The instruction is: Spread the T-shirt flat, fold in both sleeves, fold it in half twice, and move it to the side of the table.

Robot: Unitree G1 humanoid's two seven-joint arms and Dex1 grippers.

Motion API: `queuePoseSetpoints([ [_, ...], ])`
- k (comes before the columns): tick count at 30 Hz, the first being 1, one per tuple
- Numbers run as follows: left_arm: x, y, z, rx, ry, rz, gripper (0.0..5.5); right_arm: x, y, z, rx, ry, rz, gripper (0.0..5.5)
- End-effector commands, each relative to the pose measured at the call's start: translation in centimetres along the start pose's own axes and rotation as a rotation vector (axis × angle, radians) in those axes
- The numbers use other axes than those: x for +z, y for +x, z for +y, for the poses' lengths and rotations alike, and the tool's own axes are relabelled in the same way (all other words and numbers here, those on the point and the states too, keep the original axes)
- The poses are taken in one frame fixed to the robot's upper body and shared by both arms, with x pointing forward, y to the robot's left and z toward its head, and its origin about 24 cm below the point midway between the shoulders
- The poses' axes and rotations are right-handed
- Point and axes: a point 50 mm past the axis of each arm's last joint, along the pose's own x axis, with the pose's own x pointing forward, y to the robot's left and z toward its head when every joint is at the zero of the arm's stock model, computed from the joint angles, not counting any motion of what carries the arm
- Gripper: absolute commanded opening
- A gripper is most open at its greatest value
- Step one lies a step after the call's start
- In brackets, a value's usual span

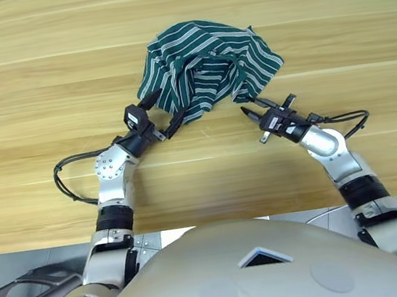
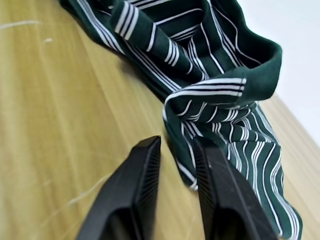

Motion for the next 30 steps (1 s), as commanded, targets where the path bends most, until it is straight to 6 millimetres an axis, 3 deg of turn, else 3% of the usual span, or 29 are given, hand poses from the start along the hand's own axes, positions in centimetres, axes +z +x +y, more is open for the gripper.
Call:
queuePoseSetpoints([
  [1, 0.0, 0.3, -0.1, -0.010, 0.002, -0.003, 3.98, -1.2, 0.3, 2.0, 0.074, 0.009, 0.090, 1.21],
  [11, -0.2, 0.4, 0.0, -0.012, -0.002, 0.003, 3.98, -1.6, 1.4, 2.6, 0.081, -0.018, 0.109, 1.21],
  [17, -0.3, 0.5, 0.2, -0.004, 0.002, 0.004, 3.01, -1.6, 1.6, 2.8, 0.089, -0.017, 0.108, 1.18],
  [24, -0.3, 0.5, 0.0, -0.022, 0.000, -0.004, 1.84, -1.8, 1.5, 2.9, 0.089, -0.012, 0.109, 0.02],
  [30, -0.3, 0.5, 0.0, -0.013, 0.002, -0.011, 0.96, -1.9, 1.4, 2.7, 0.087, -0.013, 0.111, 0.00],
])
